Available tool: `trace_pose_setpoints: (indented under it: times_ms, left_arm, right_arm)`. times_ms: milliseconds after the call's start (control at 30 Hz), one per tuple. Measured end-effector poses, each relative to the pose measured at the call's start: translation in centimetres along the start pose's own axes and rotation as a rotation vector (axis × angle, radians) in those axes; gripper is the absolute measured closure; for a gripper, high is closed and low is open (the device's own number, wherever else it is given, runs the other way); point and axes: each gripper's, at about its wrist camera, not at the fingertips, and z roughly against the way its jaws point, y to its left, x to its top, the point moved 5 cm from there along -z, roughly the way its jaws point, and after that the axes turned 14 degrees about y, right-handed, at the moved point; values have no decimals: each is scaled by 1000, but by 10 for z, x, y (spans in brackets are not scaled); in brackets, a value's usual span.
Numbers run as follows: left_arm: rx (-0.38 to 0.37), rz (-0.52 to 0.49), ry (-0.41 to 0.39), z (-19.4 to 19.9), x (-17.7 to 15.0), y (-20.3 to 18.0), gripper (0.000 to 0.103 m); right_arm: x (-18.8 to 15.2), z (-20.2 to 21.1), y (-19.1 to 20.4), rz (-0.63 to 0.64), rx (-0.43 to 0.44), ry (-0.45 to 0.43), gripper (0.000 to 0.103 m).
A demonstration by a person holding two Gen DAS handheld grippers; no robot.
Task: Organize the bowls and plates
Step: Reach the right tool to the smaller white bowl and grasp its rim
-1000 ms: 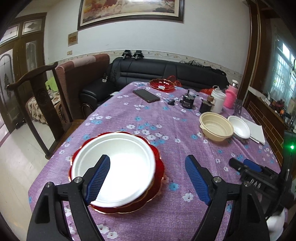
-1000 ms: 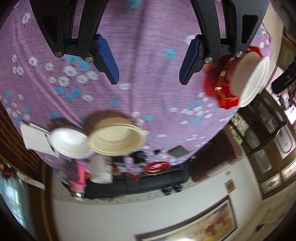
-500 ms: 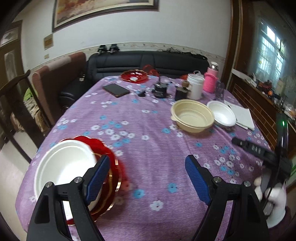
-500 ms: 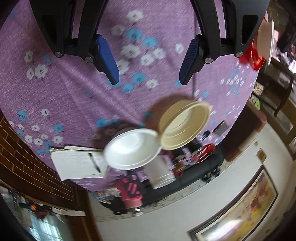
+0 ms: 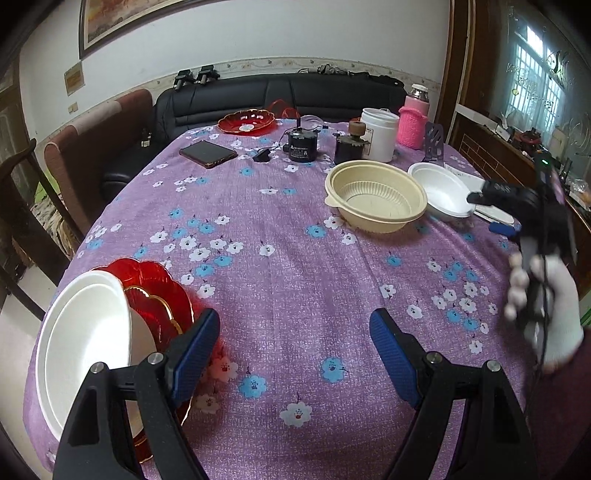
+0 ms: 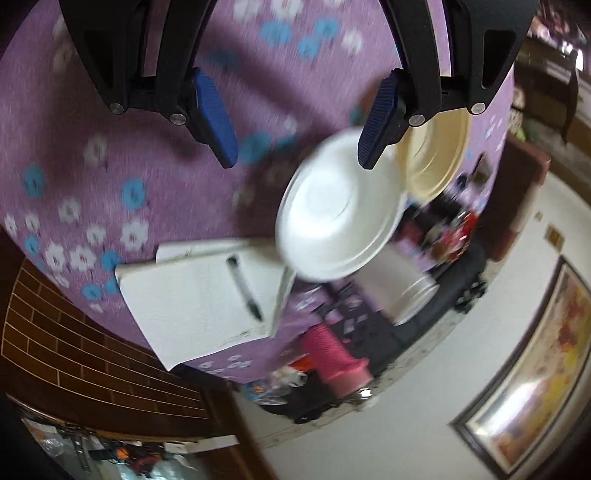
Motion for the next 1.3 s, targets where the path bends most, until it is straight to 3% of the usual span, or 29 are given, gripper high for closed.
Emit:
trace_pose_setpoints:
  times_ms: [67, 233, 300, 467, 733, 833, 900, 967, 1033, 1067, 1200, 1300]
  left_arm:
    - [3, -1, 4, -1, 1, 0, 20]
    - [6, 2, 14, -5, 4, 1, 20]
    - [0, 5, 23, -8, 4, 0, 20]
    - [-21, 9, 33, -10, 5, -3, 20]
    - [-107, -12, 65, -14, 9, -23, 21]
    - [-132, -20, 82, -17, 10, -35, 21]
    - [-147, -25, 91, -18, 10, -43, 21]
    - [-168, -40, 100, -18, 12, -56, 21]
    - [-180, -67, 98, -15, 13, -69, 21]
    - [-182, -79, 93, -13, 15, -76, 21]
    - [-185, -105, 89, -13, 22, -96, 21]
    - [-198, -116, 106, -16, 23, -106, 21]
  right_arm:
    - [12, -12, -4, -15, -23, 16, 34]
    - [24, -37, -13, -82, 73, 109, 86]
    - [25, -37, -16, -100, 122, 126, 91]
    - [8, -17, -29, -107, 194, 160, 92]
    - [-52, 27, -69, -137, 418, 312, 93]
    - [-61, 44, -79, -97, 386, 278, 91]
    - [-58, 53, -84, -69, 309, 217, 88]
    - [-54, 59, -90, -73, 232, 160, 79]
    - [-51, 61, -94, -90, 185, 111, 55]
    - [-48, 59, -94, -91, 166, 91, 55]
    - [-34, 37, -89, -111, 150, 83, 56]
    - [-31, 18, -90, -125, 216, 141, 92]
